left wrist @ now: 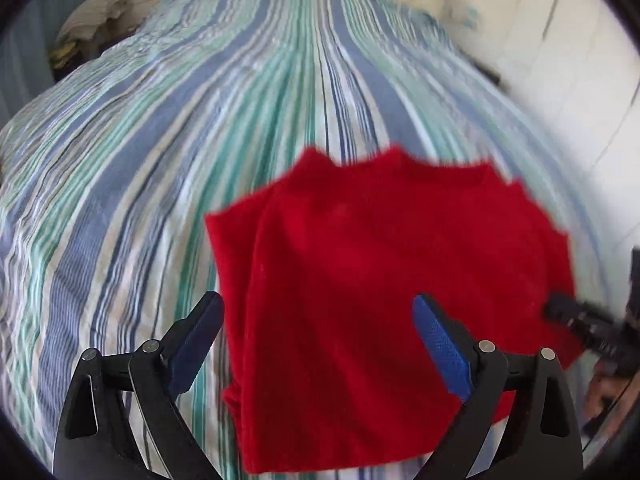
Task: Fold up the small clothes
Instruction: 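Grasp the sweater hem with both grippers and fold it up over the collar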
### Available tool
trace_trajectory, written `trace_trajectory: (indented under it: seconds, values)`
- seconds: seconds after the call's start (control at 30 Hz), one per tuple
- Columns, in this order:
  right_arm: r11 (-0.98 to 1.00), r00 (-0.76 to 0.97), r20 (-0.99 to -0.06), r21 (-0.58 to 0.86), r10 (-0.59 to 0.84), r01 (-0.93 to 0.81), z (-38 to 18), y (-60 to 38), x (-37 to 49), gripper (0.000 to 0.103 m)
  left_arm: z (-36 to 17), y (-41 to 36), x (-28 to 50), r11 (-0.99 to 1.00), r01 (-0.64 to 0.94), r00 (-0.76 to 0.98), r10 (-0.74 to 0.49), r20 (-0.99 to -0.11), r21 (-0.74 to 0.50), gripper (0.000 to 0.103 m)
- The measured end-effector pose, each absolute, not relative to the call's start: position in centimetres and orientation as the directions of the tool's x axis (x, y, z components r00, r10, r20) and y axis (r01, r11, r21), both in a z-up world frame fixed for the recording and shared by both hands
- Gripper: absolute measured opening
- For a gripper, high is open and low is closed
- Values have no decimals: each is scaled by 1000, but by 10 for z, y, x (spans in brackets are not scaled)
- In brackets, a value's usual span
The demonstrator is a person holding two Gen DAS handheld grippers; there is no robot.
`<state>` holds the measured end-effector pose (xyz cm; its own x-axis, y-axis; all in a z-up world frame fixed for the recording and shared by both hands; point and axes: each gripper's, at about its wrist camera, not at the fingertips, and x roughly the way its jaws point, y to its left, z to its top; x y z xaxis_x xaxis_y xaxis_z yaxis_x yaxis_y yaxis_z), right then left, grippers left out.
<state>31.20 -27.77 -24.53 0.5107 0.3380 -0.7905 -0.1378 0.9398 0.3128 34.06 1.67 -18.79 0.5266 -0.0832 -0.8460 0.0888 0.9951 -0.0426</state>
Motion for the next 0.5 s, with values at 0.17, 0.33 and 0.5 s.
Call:
trace_trajectory:
  seconds: [0.17, 0.33, 0.5]
  values:
    - [940, 607, -723, 315, 329, -135, -204, -290, 269, 26, -184, 32, 302, 993, 6, 536, -101, -838, -116, 90]
    - [927, 559, -746, 348, 363, -139, -221, -276, 266, 46, -181, 21, 247, 996, 8, 540, -79, -838, -89, 96]
    - [938, 565, -769, 345, 299, -27, -225, -285, 227, 44, -180, 32, 186, 1000, -4, 560, 8, -828, 7, 96]
